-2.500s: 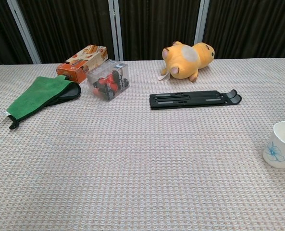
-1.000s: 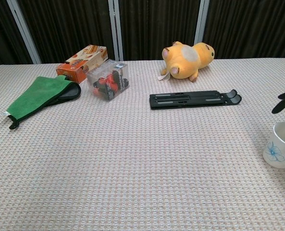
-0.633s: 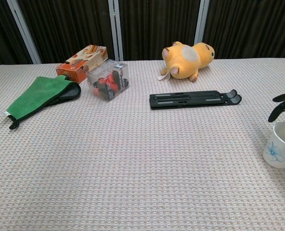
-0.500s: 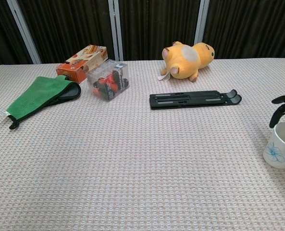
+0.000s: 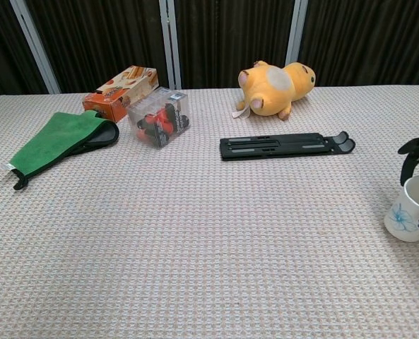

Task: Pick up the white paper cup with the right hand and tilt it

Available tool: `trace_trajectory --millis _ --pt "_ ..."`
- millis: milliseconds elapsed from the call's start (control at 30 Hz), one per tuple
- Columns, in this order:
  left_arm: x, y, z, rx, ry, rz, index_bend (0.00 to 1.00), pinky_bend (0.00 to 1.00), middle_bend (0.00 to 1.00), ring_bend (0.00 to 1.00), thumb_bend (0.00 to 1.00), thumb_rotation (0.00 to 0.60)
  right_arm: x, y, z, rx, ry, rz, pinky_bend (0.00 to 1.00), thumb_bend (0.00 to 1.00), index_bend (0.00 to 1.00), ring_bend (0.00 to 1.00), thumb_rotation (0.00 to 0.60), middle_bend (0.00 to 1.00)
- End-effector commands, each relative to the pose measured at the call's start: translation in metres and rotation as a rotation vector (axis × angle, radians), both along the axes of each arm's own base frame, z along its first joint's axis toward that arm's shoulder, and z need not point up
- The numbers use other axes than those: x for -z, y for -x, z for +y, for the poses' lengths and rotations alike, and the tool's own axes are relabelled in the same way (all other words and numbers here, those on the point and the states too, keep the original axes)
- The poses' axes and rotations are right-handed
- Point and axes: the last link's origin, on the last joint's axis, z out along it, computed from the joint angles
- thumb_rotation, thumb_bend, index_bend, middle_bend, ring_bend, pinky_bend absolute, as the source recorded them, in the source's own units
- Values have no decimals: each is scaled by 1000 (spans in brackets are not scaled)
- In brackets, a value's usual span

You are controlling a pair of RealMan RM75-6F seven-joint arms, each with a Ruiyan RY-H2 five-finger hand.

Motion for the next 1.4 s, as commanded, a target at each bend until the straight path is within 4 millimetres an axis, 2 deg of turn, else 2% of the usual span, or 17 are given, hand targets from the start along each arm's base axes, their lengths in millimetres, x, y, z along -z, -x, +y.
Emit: trace_trajectory --millis 33,400,567,633,1000,1400 --pt "0 0 0 0 0 0 0 0 0 0 0 600 0 -4 -1 -7 10 -17 0 204 451 0 600 141" --pt "0 0 0 0 -1 1 0 0 0 0 0 600 1 -27 -9 -41 30 -103 0 203 456 0 600 145" --pt "0 0 0 -1 -3 0 0 0 0 0 0 600 14 -45 -15 2 7 -240 0 205 457 0 600 145" --pt "0 0 1 -1 -2 -1 0 0 0 0 0 600 23 -48 -19 4 -11 -237 0 204 456 0 600 145" --pt "0 0 1 0 -1 -1 0 0 0 0 0 600 34 -43 -32 39 11 -227 0 203 456 0 600 145" --pt "0 0 1 0 -1 -1 0 0 0 0 0 600 31 -11 -45 130 32 -159 0 203 456 0 600 145"
